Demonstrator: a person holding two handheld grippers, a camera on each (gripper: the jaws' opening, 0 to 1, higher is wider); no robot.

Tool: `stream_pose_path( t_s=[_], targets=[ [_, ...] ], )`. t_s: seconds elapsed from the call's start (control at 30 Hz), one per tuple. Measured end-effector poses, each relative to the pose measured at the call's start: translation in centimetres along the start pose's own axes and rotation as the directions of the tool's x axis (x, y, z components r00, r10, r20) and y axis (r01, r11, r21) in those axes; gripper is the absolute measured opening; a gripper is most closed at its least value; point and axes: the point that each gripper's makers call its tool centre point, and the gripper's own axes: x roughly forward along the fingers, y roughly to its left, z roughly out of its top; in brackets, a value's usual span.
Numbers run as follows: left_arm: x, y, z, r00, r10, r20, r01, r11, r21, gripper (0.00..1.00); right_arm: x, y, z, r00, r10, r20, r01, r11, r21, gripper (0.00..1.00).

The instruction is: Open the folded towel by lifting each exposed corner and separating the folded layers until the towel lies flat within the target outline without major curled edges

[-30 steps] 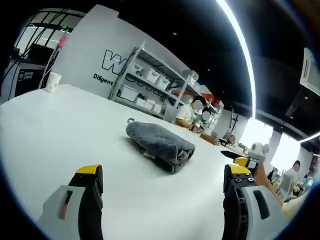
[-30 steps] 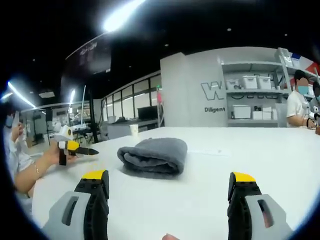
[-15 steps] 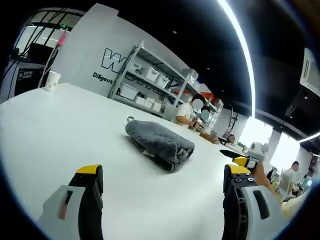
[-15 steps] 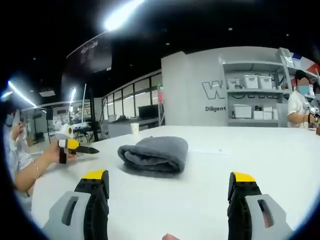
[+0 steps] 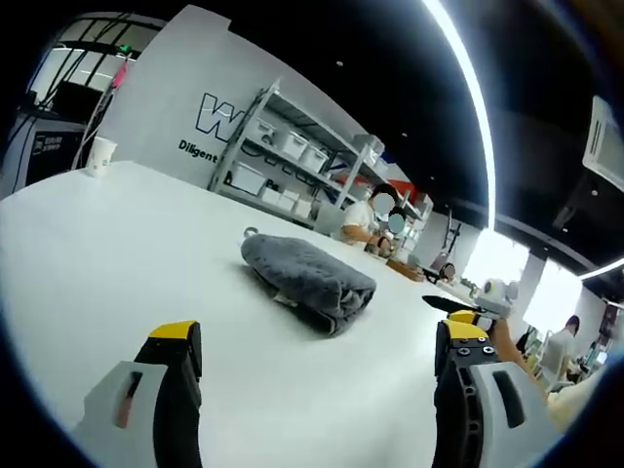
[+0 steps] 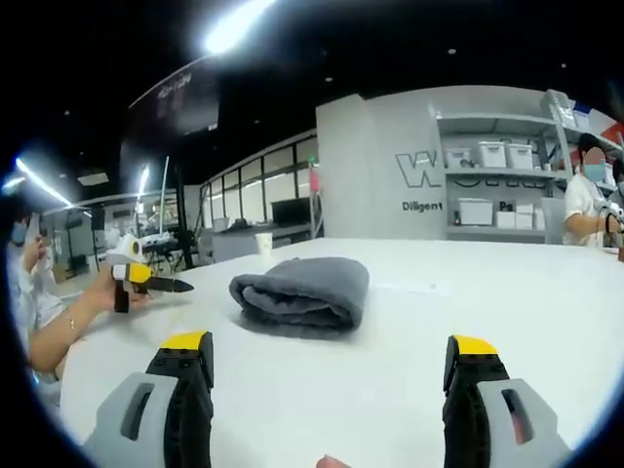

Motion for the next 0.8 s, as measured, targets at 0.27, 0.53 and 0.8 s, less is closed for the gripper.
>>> stream_pose_path(
  t_s=[0.27,0.53,0.8],
  targets=[
    [0.07,-0.11,-0.16,1.000,-0.002,-0.010,0.003,1.000,0.005,0.98,0.00,0.13,-0.24,1.000,0.001,-0.007,-0.001,1.000,-0.001,0.99],
    [0.06,-0.17,-0.23,1.000,-0.003,-0.013,0.003,1.000,0.005,0.98,-0.08,0.44,-0.35,1.000,0.002,-0.010,-0.002,1.000,-0.006,0.99],
    [0.02,-0.32,-0.30,1.000,-0.004,-0.015,0.004,1.000,0.006,0.98,-0.07,0.63,-0.47,1.000,0.004,-0.017,-0.004,1.000,-0.015,0.99]
  ],
)
